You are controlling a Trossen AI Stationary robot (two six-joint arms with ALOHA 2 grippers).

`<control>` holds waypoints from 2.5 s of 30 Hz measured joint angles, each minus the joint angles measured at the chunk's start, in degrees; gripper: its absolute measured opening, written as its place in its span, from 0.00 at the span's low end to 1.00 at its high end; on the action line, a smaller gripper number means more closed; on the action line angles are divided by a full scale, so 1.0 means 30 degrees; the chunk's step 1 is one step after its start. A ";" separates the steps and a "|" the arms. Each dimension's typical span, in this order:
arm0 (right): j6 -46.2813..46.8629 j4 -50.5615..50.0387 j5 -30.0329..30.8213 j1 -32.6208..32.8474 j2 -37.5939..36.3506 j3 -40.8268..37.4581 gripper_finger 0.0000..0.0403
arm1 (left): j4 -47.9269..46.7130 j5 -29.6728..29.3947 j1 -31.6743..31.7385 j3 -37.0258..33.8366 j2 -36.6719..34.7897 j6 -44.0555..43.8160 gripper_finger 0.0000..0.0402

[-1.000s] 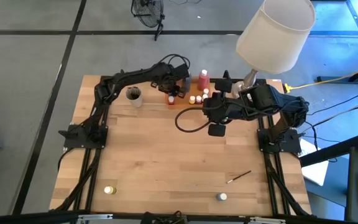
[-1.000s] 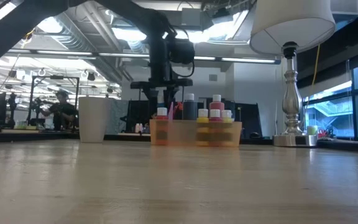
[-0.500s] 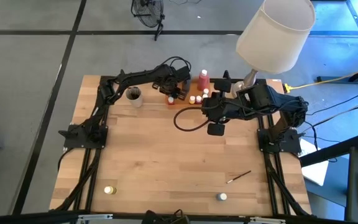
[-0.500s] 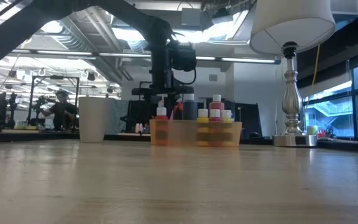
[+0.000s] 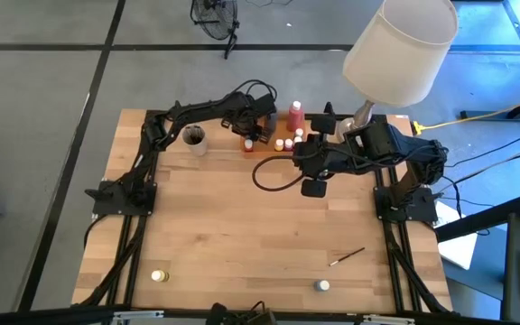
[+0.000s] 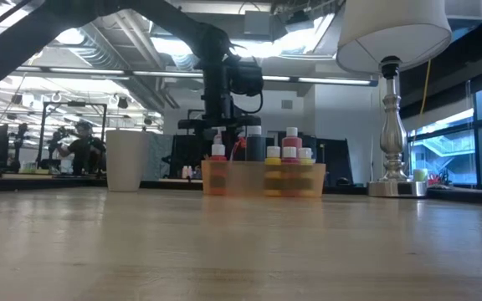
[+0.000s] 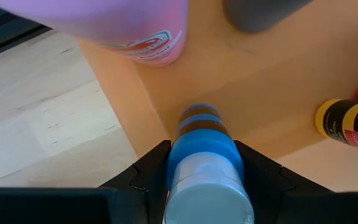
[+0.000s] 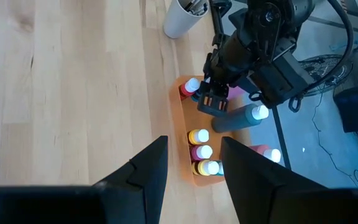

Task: Pick & Place Paint Supplies
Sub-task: Put the blue paint bottle into the orange bin

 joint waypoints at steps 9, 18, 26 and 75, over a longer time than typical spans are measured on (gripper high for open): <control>0.0007 0.0006 0.0000 0.0000 0.0000 0.0000 0.38 | -0.0014 -0.0007 -0.0007 0.0000 0.0000 0.0146 0.36; 0.0007 -0.0001 0.0000 -0.0001 0.0000 0.0000 0.38 | -0.0029 0.0663 -0.0022 0.0000 0.0007 0.0153 0.37; 0.0007 -0.0001 0.0007 -0.0007 -0.0087 0.0000 0.38 | -0.0102 0.0838 -0.0022 0.0007 0.0051 0.0160 0.38; 0.0364 -0.0001 0.0007 -0.0001 -0.0087 0.0000 0.38 | -0.0080 0.0947 -0.0015 0.0015 0.0080 0.0153 0.39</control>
